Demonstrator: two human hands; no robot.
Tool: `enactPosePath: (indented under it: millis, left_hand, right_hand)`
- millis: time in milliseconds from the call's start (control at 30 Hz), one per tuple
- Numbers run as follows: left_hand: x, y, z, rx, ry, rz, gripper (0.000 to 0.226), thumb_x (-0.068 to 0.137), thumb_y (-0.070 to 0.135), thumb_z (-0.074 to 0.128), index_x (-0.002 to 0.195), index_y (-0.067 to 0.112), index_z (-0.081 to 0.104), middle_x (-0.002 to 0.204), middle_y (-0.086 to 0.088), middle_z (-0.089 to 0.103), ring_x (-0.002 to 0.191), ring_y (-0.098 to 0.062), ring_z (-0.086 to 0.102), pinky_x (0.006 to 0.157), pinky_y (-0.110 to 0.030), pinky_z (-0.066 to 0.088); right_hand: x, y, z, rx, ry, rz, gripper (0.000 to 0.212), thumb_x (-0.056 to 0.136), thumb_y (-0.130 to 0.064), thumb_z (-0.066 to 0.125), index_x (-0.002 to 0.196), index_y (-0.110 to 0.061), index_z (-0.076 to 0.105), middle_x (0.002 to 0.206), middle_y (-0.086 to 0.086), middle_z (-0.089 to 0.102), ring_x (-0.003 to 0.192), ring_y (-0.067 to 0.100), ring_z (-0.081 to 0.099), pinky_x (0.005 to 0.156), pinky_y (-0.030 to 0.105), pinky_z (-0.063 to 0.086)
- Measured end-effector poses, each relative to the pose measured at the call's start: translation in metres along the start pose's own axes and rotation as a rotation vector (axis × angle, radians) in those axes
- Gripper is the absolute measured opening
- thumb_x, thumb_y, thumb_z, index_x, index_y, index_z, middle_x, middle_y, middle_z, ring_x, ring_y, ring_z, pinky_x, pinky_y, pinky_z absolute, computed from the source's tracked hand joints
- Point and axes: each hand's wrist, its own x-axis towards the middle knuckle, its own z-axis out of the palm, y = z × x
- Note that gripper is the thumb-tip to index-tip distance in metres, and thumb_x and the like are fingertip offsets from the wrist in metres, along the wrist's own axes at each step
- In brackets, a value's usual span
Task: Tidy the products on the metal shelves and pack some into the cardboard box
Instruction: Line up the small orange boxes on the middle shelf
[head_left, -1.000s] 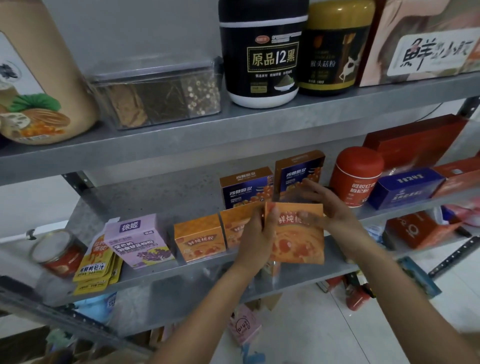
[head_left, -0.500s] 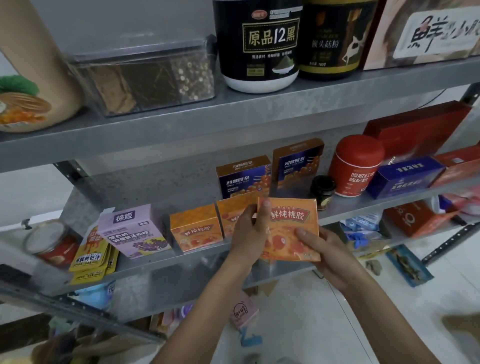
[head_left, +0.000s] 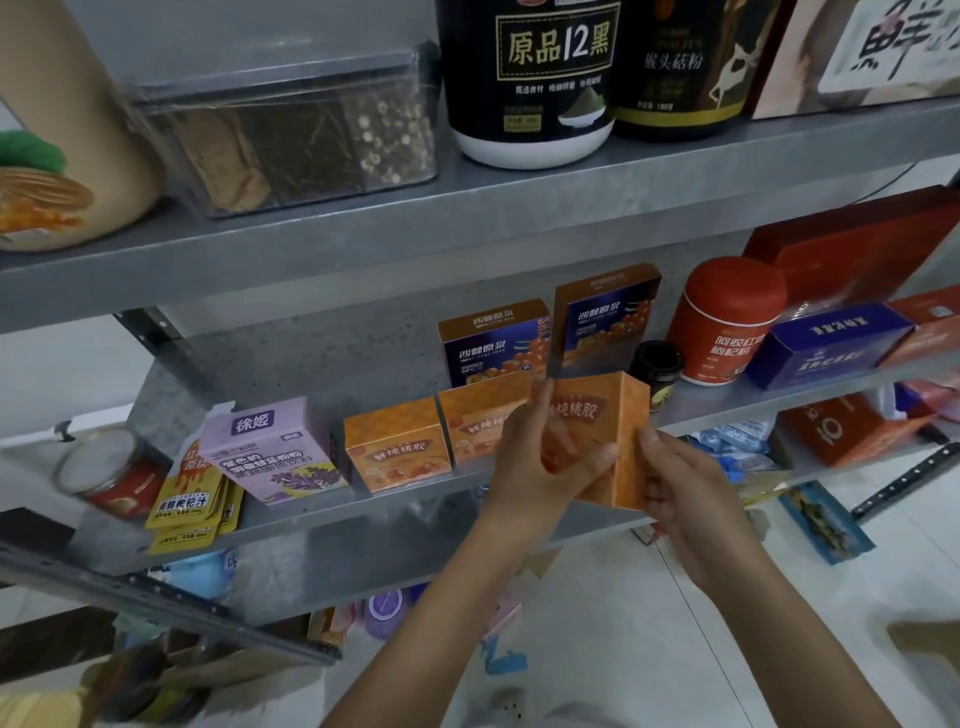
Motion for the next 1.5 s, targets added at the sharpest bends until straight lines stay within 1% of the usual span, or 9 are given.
enactPosePath:
  millis: [167,500,700,900,967,1100,1267,1400,1500]
  left_hand:
    - [0.002,-0.009,0.009,0.111,-0.007,0.093,0.112,0.053,0.103,0.017,0.146,0.048,-0.016,0.161,0.013,-0.009,0.144,-0.004,-0.002,0.117,-0.034,0.009]
    - [0.002,-0.021,0.008,0.39,-0.075,0.291,0.117,0.057,0.1,0.007,0.139,0.03,-0.039,0.144,0.019,-0.05,0.14,-0.004,-0.037,0.121,-0.044,-0.011]
    - [0.004,-0.015,0.007,0.25,-0.123,0.368,0.111,0.07,0.084,0.052,0.144,0.049,-0.023,0.157,0.02,-0.027,0.147,-0.007,-0.023,0.121,-0.056,0.005]
    - [-0.006,-0.008,0.001,-0.238,-0.132,0.16,0.128,0.05,0.096,0.048,0.149,0.019,0.021,0.147,0.002,0.041,0.123,-0.008,0.053,0.092,-0.014,0.047]
    - [-0.01,-0.008,0.001,-0.32,-0.136,0.141,0.116,0.044,0.097,0.051,0.134,0.024,0.035,0.131,0.012,0.05,0.112,0.006,0.057,0.085,-0.007,0.047]
    - [-0.01,-0.002,0.001,-0.293,-0.127,0.147,0.122,0.043,0.098,0.05,0.139,0.024,0.033,0.131,0.015,0.048,0.106,0.023,0.051,0.082,-0.001,0.042]
    - [-0.001,0.003,-0.023,-0.174,-0.043,0.103,0.108,0.046,0.102,0.038,0.128,0.033,0.055,0.114,0.01,0.069,0.104,-0.003,0.066,0.095,-0.028,0.051]
    - [-0.002,0.004,-0.026,-0.293,0.014,-0.079,0.047,0.082,0.053,0.062,0.118,0.023,0.061,0.114,-0.006,0.071,0.093,-0.013,0.071,0.083,-0.03,0.058]
    - [-0.003,0.004,-0.021,-0.435,0.072,-0.193,0.051,0.079,0.047,0.062,0.119,0.016,0.062,0.109,-0.008,0.073,0.097,-0.023,0.071,0.087,-0.04,0.057]
  right_hand:
    - [-0.001,-0.005,-0.003,-0.009,-0.021,-0.017,0.02,0.097,-0.022,0.049,0.093,-0.017,0.068,0.073,0.001,0.075,0.067,0.013,0.072,0.053,0.017,0.053]
    - [-0.005,-0.013,-0.003,0.009,-0.048,-0.042,0.017,0.096,-0.02,0.053,0.093,-0.015,0.068,0.065,-0.002,0.072,0.058,0.008,0.069,0.044,0.015,0.048]
    - [-0.007,-0.027,-0.005,-0.071,-0.068,-0.09,0.017,0.09,-0.026,0.057,0.093,-0.015,0.069,0.075,-0.002,0.075,0.066,0.01,0.072,0.052,0.014,0.052]
    - [0.007,-0.021,-0.009,-0.383,0.015,-0.085,0.058,0.081,-0.043,0.065,0.134,-0.025,0.05,0.121,-0.013,0.058,0.101,0.004,0.059,0.073,0.016,0.046]
    - [0.01,-0.013,-0.012,-0.194,-0.057,0.118,0.074,0.074,-0.05,0.066,0.139,-0.019,0.045,0.13,0.001,0.058,0.111,0.02,0.061,0.084,0.032,0.05]
    - [0.006,-0.004,-0.01,0.264,-0.234,0.304,0.042,0.084,-0.029,0.058,0.117,-0.002,0.061,0.11,0.023,0.069,0.097,0.033,0.07,0.076,0.042,0.059]
    - [0.008,-0.001,-0.012,0.192,-0.035,0.14,0.052,0.07,-0.026,0.07,0.114,-0.002,0.062,0.098,0.014,0.073,0.081,0.02,0.071,0.068,0.029,0.058]
    - [0.007,-0.009,-0.016,0.086,-0.026,0.122,0.051,0.066,-0.029,0.074,0.112,-0.012,0.061,0.101,0.014,0.074,0.082,0.021,0.072,0.066,0.027,0.057]
    - [0.008,-0.014,-0.016,0.05,-0.086,0.186,0.05,0.068,-0.036,0.072,0.11,-0.011,0.062,0.099,0.013,0.074,0.086,0.023,0.071,0.08,0.034,0.056]
